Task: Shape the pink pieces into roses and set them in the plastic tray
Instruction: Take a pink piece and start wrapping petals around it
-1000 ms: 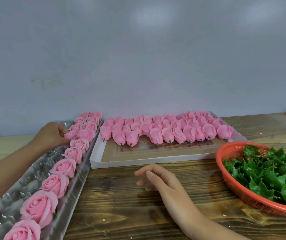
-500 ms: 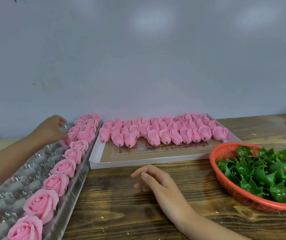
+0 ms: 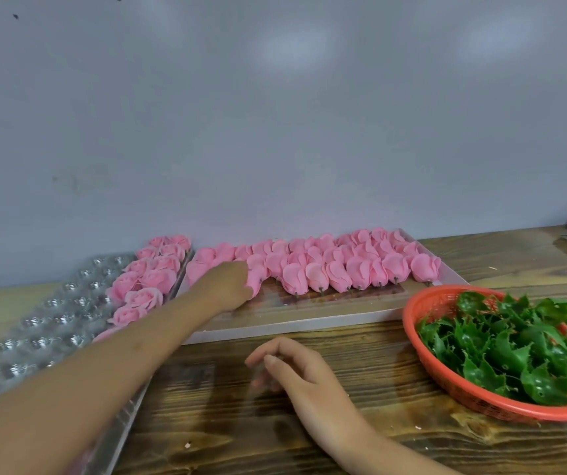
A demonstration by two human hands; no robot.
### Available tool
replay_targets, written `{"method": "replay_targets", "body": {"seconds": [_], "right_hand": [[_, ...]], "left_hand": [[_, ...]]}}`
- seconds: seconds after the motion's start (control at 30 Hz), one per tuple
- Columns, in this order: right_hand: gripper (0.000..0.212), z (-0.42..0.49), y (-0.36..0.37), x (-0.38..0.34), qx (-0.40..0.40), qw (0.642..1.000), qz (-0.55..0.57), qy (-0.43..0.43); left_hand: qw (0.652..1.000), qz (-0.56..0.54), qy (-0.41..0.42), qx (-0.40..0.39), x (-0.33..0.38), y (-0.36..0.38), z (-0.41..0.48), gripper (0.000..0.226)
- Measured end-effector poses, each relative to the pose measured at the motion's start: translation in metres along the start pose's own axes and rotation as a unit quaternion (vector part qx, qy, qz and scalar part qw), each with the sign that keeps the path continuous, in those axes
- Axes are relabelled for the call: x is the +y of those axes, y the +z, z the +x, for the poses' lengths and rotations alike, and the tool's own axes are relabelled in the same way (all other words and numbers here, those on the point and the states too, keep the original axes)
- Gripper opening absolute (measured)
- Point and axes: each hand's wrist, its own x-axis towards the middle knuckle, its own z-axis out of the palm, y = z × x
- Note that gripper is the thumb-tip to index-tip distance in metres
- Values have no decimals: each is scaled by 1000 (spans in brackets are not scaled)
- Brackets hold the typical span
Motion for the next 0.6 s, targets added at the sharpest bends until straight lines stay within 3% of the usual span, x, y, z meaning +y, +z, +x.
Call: {"method": "replay_targets", "body": {"seconds": [0.17, 0.3, 0.6], "right_hand": [[21, 1, 0, -1, 5, 1000, 1, -6], [21, 1, 0, -1, 4, 1000, 0, 0], [25, 1, 1, -2, 17, 1000, 0, 9]], "left_hand": [[996, 15, -74, 55, 3, 15, 16, 20], [991, 104, -55, 62, 12, 15, 20, 26], [989, 109, -27, 99, 4, -4, 3, 29]]}}
